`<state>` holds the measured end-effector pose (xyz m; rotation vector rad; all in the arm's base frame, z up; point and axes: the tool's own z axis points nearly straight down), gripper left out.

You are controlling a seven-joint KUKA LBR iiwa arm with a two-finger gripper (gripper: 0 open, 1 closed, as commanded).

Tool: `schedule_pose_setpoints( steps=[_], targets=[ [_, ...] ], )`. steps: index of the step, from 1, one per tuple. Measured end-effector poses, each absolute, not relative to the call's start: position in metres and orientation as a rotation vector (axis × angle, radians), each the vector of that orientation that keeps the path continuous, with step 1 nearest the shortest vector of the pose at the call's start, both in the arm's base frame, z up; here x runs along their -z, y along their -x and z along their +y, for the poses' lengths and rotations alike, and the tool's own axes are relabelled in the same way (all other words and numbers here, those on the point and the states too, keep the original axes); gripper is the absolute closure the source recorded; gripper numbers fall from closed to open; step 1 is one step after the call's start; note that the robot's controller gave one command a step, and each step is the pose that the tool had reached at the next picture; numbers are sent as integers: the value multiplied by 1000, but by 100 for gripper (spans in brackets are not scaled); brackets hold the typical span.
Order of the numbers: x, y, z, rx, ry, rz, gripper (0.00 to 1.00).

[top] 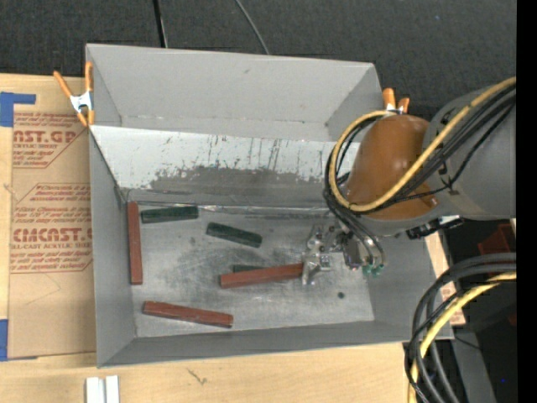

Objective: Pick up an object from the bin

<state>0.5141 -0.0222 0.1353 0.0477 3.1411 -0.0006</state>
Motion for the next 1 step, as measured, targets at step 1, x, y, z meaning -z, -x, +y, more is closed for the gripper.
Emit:
schedule_pose_setpoints(
  steps=[1],
  targets=[
    [-257,-517,-22,0,-139,3139,100]
  ],
)
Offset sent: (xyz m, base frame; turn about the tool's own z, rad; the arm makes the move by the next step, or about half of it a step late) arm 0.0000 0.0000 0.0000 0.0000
